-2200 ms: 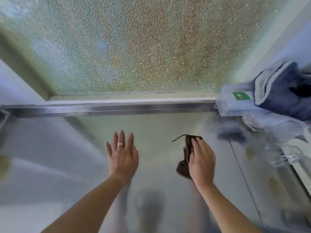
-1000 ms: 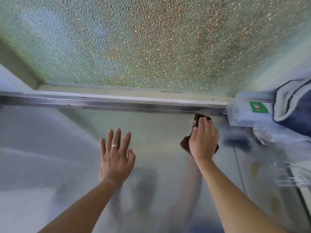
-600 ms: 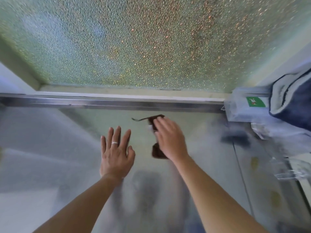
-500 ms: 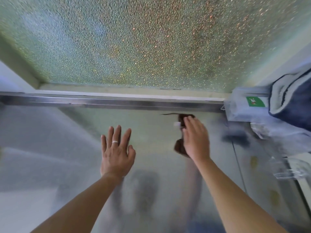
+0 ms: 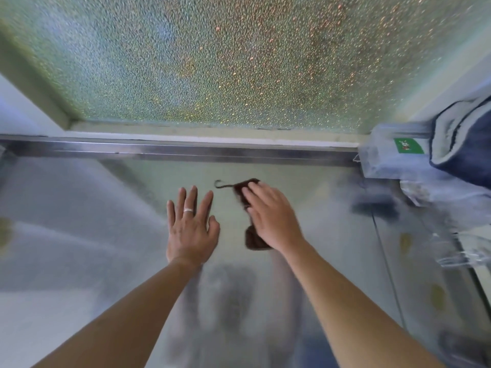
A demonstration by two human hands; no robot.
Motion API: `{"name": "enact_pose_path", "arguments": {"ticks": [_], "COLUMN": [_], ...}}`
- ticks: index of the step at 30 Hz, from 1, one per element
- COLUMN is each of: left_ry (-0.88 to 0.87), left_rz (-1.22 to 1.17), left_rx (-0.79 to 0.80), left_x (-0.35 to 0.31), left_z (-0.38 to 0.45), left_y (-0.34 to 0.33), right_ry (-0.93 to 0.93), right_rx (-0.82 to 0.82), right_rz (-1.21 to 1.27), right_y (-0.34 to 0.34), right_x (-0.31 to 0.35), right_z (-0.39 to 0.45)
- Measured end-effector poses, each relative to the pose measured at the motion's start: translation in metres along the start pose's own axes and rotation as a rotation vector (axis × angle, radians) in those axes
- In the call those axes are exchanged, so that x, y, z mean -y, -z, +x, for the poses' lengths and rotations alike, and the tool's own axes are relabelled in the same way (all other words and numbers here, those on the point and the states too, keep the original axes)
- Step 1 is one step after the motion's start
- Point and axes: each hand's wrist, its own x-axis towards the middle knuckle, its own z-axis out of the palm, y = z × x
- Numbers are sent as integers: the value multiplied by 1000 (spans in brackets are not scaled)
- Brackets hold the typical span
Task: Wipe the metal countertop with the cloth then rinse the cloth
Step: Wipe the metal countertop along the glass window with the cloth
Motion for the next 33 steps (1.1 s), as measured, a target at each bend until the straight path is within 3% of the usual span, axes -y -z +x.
{"name": "enact_pose_path", "arguments": {"ticks": [4,9,12,17,21,23,26,28,33], "left_ry": [6,-12,-21,-39,-135,-149,-74,-37,-47], "left_rz": [-14,-30,-37,-93,-158,-101,-31,-1,17], "left_rx": [-19,-34,-36,-8,12,-22,-16,7,-23], "left_x": [-1,1,2,3,21,36,61,72,79], "left_z": [1,2,2,-1,-14,-21,-26,-29,-24], "left_y": [-3,-4,-3,3,15,21,28,28,18], "right_ry": [-326,-650,-574,-100,93,20,-334,-475,-515], "right_rx": [-105,-147,-137,-23,-35,-80,-57,-15,-39], "right_rz": [-81,-108,-80,-50,30,-24,-118,-137,-130], "right_y": [14,3,-3,-13,1,8,16,12,-10], "right_x": [-76,-52,-19,50,62,51,35,35,41], "right_z": [-27,4,18,-15,-78,-101,-113,-101,-34]}}
